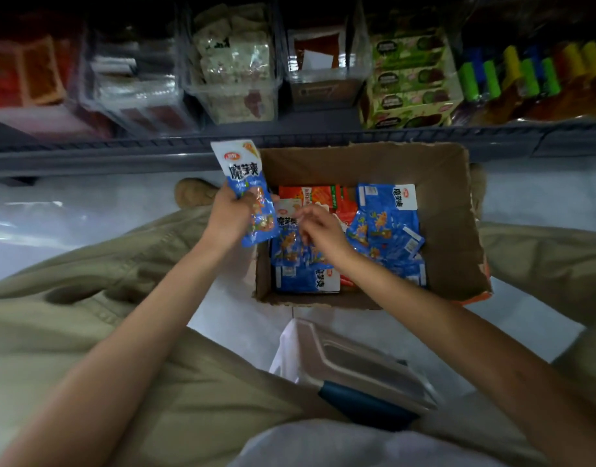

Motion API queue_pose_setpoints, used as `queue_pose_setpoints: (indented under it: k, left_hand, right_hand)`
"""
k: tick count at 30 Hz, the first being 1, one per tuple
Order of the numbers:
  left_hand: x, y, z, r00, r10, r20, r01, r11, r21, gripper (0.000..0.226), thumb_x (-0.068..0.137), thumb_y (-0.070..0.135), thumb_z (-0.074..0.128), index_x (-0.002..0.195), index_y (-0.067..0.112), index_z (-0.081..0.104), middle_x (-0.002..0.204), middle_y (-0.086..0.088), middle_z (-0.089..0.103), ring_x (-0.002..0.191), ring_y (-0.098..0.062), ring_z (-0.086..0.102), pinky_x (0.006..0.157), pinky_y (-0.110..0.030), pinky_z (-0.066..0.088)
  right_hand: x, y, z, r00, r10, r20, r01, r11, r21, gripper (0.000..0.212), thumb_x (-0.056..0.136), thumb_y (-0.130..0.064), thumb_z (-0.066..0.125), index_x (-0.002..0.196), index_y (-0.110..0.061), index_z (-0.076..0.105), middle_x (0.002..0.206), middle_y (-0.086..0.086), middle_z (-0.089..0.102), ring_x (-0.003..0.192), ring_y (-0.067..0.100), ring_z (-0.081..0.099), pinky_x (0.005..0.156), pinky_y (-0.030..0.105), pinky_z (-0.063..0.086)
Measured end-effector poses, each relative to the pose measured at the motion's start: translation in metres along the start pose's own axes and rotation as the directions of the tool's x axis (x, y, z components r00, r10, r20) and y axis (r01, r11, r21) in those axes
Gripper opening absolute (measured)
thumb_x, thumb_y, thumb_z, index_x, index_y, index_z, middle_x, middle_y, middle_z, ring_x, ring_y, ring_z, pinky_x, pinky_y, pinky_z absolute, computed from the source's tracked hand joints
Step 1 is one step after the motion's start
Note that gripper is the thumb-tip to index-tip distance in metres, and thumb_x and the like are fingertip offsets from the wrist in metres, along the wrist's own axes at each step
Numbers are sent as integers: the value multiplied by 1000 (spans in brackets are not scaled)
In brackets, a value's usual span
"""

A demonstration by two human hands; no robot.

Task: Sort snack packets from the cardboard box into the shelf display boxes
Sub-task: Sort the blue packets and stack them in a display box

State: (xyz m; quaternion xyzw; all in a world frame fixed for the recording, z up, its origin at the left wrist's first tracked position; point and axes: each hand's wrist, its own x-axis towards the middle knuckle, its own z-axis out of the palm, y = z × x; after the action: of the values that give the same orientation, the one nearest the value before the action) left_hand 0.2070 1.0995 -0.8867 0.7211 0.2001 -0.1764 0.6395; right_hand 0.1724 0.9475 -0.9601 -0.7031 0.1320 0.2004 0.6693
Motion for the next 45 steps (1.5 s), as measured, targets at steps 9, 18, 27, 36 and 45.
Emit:
queue_pose_setpoints:
  k: [9,18,27,36,45]
  left_hand:
    - [18,15,-30,972,201,-125,-177,968,178,13,94,7,57,105,13,58,83,9,61,61,10,57,58,-9,48]
    - [17,13,-33,974,197,-113,-163,952,261,17,95,8,55,110,7,60,96,-1,63,81,-13,62,69,-25,49]
    - [14,12,-29,972,216,-96,-184,946,268,25,92,9,61,116,3,55,94,2,62,69,6,57,52,-6,44]
    - [-13,32,13,963,270,17,-266,934,239,23,95,8,52,114,19,43,102,7,59,90,-9,59,70,-22,47]
    - [-68,98,68,863,477,164,-491,870,53,39,94,46,38,109,12,50,108,-13,62,103,-25,60,92,-50,48]
  right_hand:
    - [43,66,20,924,379,43,-305,802,-513,34,88,-9,63,121,-13,60,135,6,50,121,25,51,92,26,47]
    - [46,56,38,961,275,-12,-225,759,-611,25,93,-12,55,117,-11,62,126,11,53,105,25,58,81,28,48]
    - [32,36,3,970,182,-160,-224,926,-303,19,89,-3,60,106,-3,69,112,10,66,100,21,61,84,26,49]
    - [-42,-99,-79,991,-130,18,128,987,95,29,88,7,57,91,-18,42,94,2,63,74,9,66,58,21,54]
    - [-75,-164,-101,924,-359,133,373,922,-107,39,87,8,57,92,-21,31,91,5,60,59,6,66,46,22,53]
